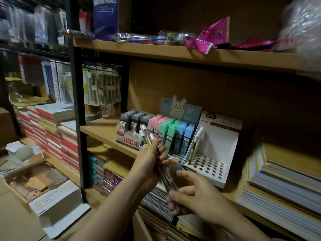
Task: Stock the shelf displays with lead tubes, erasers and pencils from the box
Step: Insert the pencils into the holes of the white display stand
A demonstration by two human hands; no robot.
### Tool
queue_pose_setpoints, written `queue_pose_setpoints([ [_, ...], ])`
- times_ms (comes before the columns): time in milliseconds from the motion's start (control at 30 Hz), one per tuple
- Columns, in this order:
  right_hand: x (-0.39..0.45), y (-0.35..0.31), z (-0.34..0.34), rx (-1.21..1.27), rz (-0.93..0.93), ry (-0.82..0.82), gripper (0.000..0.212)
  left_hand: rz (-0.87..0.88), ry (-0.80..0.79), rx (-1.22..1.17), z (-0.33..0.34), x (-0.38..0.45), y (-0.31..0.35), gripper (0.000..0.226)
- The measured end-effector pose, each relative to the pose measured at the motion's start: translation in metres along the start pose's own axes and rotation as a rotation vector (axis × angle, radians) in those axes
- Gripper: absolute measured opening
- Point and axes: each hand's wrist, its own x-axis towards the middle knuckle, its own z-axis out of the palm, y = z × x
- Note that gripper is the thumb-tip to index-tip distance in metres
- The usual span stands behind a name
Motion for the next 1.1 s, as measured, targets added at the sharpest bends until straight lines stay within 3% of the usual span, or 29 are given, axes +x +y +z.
queue_pose_setpoints([
  [67, -0.010, -0.002, -0.008, -0.082, 0.065, -0.056, 0.064, 0.020, 0.054, -0.057, -0.008, 0.004, 0.003, 0.015],
  [167, -0.027, -0.006, -0.022, -0.156, 0.125, -0.141, 0.036, 0.082, 0.200, -0.093, -0.025, 0.008, 0.018, 0.021],
  [300, -0.047, -0.016, -0.043, -0.210, 0.110, -0.057, 0.021, 0.128, 0.298, 0.194, -0.039, 0.001, 0.016, 0.022],
  [400, -0.050, -0.022, -0.051, -0.036, -0.052, 0.208, 0.018, 0.090, 0.124, 0.409, -0.033, -0.011, 0.005, 0.023],
  [533, -0.036, -0.018, -0.036, 0.065, -0.150, 0.307, 0.016, 0.004, -0.266, 0.599, -0.007, -0.024, -0.014, 0.037],
  [700, -0.022, -0.017, -0.023, -0.054, -0.208, 0.274, 0.014, 0.076, -0.265, 0.636, 0.010, -0.023, -0.017, 0.014],
  [800, -0.016, -0.028, -0.038, -0.386, -0.245, 0.314, 0.015, 0.050, -0.275, 0.671, 0.008, -0.017, -0.018, 0.038],
  [900, -0.006, -0.053, -0.062, -0.426, -0.391, 0.439, 0.023, 0.018, -0.353, 0.711, 0.006, -0.012, -0.019, 0.052],
  [1033, 0.011, -0.062, -0.062, -0.439, -0.512, 0.340, 0.032, -0.031, -0.423, 0.710, 0.010, -0.008, -0.022, 0.024],
  [1100, 0.016, -0.066, -0.066, -0.405, -0.521, 0.360, 0.027, -0.013, -0.362, 0.700, 0.012, -0.006, -0.024, 0.020],
])
